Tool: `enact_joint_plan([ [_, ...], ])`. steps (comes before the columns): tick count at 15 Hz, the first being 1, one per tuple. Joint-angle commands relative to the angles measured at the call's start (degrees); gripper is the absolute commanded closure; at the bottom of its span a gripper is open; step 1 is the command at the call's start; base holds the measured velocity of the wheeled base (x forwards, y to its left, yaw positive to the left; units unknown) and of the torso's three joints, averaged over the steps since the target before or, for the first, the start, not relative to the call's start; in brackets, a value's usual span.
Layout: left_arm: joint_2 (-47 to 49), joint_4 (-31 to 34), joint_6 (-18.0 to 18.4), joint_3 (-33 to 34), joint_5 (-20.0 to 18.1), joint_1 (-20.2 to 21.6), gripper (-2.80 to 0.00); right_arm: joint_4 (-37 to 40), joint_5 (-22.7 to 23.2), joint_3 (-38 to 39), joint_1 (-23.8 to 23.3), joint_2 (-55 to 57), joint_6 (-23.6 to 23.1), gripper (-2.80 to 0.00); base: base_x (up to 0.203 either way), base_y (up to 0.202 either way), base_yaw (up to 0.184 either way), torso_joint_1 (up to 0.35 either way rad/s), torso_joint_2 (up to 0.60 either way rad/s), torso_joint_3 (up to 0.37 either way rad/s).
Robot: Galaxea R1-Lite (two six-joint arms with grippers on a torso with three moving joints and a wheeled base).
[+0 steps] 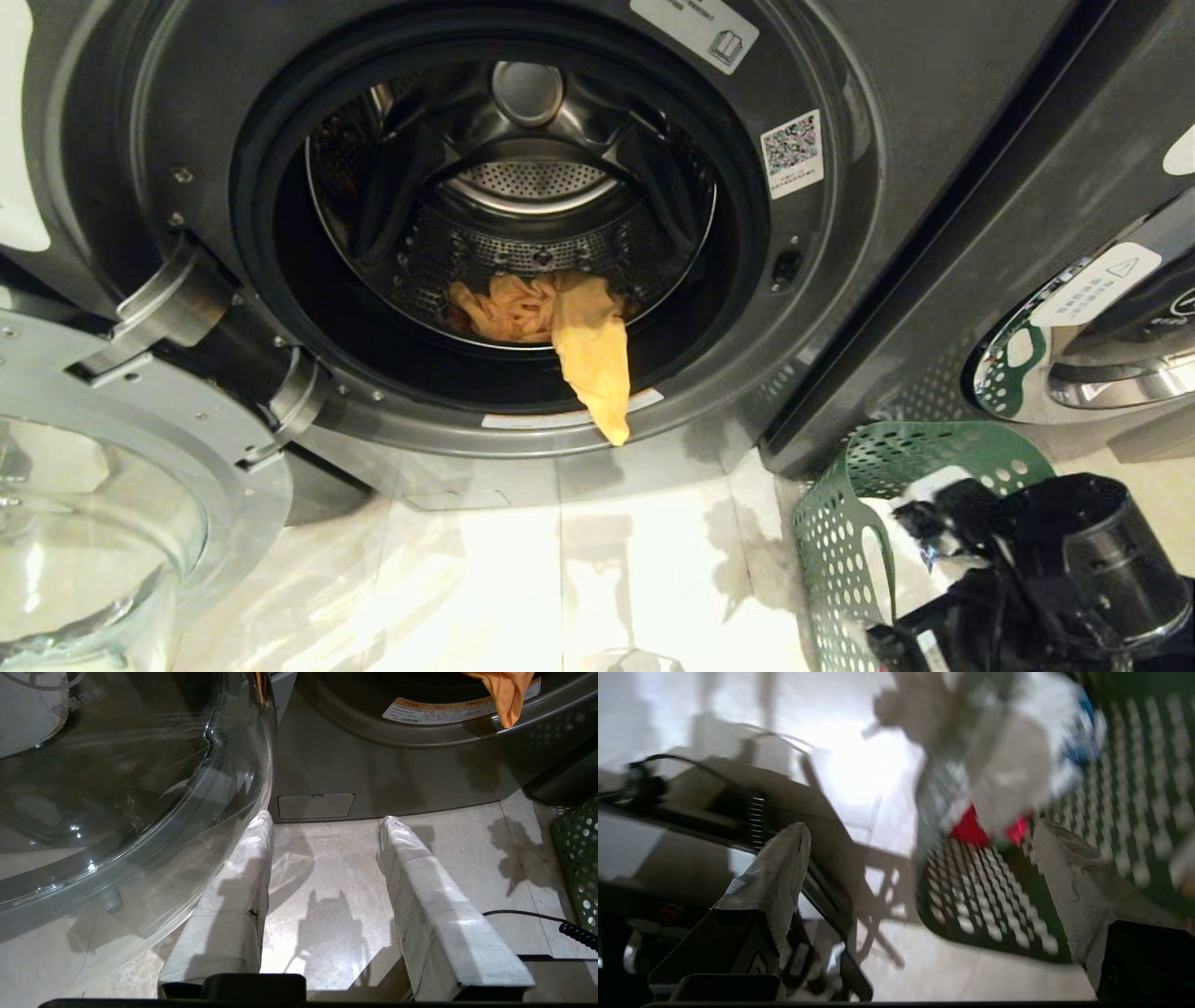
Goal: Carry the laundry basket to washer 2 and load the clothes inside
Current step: Place the clothes into the washing machine
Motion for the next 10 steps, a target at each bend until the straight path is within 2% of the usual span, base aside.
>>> enact_joint_plan([
  [1,0.07,0.00,0.00,0.02,0.02,0.00,0.00,14.51,-0.04,-2.79,-10.08,-3.02,5.75,-2.80,0.000,0.000,0.000,0.000,0.00,0.000],
  [3,0.07,0.00,0.00,-0.03,-0.02,0.00,0.00,24.55,0.89,-8.11,-22.66,-0.66,13.54,-2.80,0.000,0.000,0.000,0.000,0.00,0.000],
  [6,0.07,0.00,0.00,0.02,-0.02,0.00,0.00,32.15,4.83,-13.28,-37.50,7.16,20.43,-2.80,0.000,0.000,0.000,0.000,0.00,0.000],
  [8,0.07,0.00,0.00,0.01,-0.02,0.00,0.00,36.49,7.54,-17.88,-44.05,10.15,21.84,-2.80,0.000,0.000,0.000,0.000,0.00,0.000],
  [10,0.07,0.00,0.00,-0.03,0.00,0.00,0.00,37.50,9.79,-19.10,-45.22,13.39,22.31,-2.80,0.000,0.000,0.000,0.000,0.00,0.000],
])
